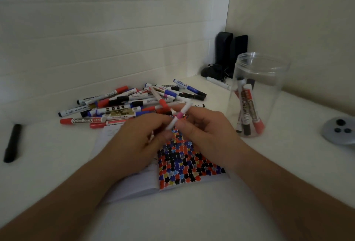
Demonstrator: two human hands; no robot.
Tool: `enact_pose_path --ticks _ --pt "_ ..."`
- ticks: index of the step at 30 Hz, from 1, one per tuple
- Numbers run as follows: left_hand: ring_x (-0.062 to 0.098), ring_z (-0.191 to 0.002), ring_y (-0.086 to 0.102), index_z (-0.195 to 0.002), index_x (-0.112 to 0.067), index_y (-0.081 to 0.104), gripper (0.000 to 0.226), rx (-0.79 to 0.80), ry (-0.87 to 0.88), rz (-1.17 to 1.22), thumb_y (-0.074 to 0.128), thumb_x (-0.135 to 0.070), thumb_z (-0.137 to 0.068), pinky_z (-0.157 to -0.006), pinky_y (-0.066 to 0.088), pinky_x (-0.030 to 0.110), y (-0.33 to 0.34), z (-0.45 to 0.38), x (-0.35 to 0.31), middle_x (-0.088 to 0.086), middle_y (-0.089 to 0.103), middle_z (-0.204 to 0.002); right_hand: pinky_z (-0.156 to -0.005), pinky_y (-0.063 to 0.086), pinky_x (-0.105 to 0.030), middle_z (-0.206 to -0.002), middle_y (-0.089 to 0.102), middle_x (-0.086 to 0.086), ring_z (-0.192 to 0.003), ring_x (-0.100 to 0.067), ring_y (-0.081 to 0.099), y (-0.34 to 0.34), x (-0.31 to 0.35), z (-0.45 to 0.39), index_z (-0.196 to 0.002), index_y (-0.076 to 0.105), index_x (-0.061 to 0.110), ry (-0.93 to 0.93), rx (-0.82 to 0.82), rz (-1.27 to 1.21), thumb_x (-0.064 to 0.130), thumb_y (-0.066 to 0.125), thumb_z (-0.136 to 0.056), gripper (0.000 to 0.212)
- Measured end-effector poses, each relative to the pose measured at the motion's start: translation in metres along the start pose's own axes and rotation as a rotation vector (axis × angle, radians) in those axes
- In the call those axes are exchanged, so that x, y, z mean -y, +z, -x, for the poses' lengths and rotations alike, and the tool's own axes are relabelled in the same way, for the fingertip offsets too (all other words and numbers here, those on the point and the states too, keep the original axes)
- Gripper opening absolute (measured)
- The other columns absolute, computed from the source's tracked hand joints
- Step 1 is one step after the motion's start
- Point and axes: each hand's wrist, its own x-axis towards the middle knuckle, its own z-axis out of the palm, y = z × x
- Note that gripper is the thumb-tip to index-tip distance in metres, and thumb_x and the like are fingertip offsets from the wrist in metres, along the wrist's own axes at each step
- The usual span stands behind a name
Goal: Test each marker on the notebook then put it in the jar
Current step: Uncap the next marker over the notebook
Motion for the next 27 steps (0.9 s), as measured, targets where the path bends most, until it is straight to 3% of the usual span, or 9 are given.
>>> enact_pose_path --ticks 4,7,8,11,14,16,21,24,27 --pt "0.004 -0.081 0.065 -0.096 -0.036 0.067 0.019 0.062 0.035 0.089 0.051 -0.045 -0.099 -0.07 0.049 0.02 0.003 -0.001 -0.006 -0.018 0.068 -0.085 -0.077 0.055 -0.019 -0.088 0.07 0.017 -0.087 -0.004 0.067 0.005 0.01 -0.004 -0.101 0.071 0.029 -0.001 -0.094 -0.09 0.024 0.053 -0.107 0.02" --pt "0.001 -0.092 0.066 -0.114 -0.034 0.071 0.03 -0.002 -0.068 0.165 0.05 -0.05 -0.1 -0.075 0.05 0.015 0.002 0.001 0.0 -0.02 0.071 -0.098 -0.08 0.061 -0.041 -0.088 0.07 0.001 -0.085 -0.02 0.068 -0.006 0.011 -0.006 -0.096 0.067 0.024 0.043 -0.16 -0.116 0.024 0.045 -0.11 0.026" --pt "0.001 -0.092 0.067 -0.114 -0.033 0.07 0.028 -0.019 -0.111 0.198 0.051 -0.05 -0.101 -0.075 0.05 0.014 0.002 0.002 0.001 -0.02 0.071 -0.097 -0.077 0.061 -0.041 -0.084 0.068 -0.002 -0.08 -0.023 0.067 -0.01 0.011 -0.004 -0.099 0.065 0.026 0.033 -0.153 -0.078 0.024 0.044 -0.111 0.025" --pt "0.003 -0.089 0.07 -0.112 -0.031 0.066 0.025 -0.047 -0.194 0.36 0.05 -0.045 -0.099 -0.076 0.051 0.013 0.003 0.003 0.001 -0.018 0.072 -0.091 -0.056 0.049 -0.024 -0.077 0.063 0.009 -0.062 -0.009 0.055 -0.012 0.008 -0.001 -0.1 0.059 0.044 0.002 0.03 0.192 0.036 0.041 -0.109 0.022" --pt "0.013 -0.088 0.072 -0.109 -0.028 0.065 0.023 -0.025 -0.215 0.464 0.053 -0.042 -0.097 -0.076 0.057 0.023 0.003 0.001 0.0 -0.01 0.073 -0.09 -0.06 0.049 -0.028 -0.072 0.059 0.01 -0.068 -0.006 0.056 -0.003 -0.001 0.0 -0.095 0.061 0.036 -0.019 0.291 0.466 0.052 0.039 -0.106 0.029" --pt "0.015 -0.085 0.07 -0.101 -0.028 0.067 0.02 0.02 -0.186 0.405 0.055 -0.044 -0.096 -0.072 0.056 0.025 0.004 0.001 0.0 -0.009 0.071 -0.088 -0.06 0.049 -0.032 -0.07 0.056 0.014 -0.065 -0.004 0.055 0.002 -0.008 0.001 -0.103 0.062 0.037 -0.066 0.339 0.548 0.052 0.041 -0.107 0.026" --pt "0.009 -0.079 0.068 -0.092 -0.036 0.066 0.011 0.073 -0.216 0.353 0.065 -0.047 -0.089 -0.068 0.055 0.022 0.005 0.004 0.004 -0.014 0.07 -0.083 -0.056 0.044 -0.026 -0.066 0.051 0.02 -0.062 0.001 0.054 0.003 -0.01 0.002 -0.114 0.064 0.041 -0.103 0.338 0.638 0.056 0.042 -0.105 0.028" --pt "0.008 -0.083 0.069 -0.099 -0.038 0.066 0.012 0.066 -0.235 0.385 0.069 -0.043 -0.089 -0.073 0.057 0.023 0.006 0.003 0.007 -0.014 0.071 -0.088 -0.057 0.045 -0.027 -0.071 0.055 0.014 -0.062 -0.003 0.055 0.0 0.0 0.0 -0.111 0.052 0.04 -0.019 0.374 0.685 0.057 0.046 -0.103 0.02" --pt "0.004 -0.089 0.069 -0.111 -0.039 0.064 0.023 0.054 -0.248 0.389 0.074 -0.034 -0.09 -0.079 0.056 0.021 0.005 0.002 0.008 -0.017 0.072 -0.093 -0.054 0.047 -0.025 -0.076 0.062 0.004 -0.063 -0.009 0.055 -0.013 0.008 0.001 -0.098 0.043 0.034 0.249 0.27 0.5 0.052 0.06 -0.098 0.025"
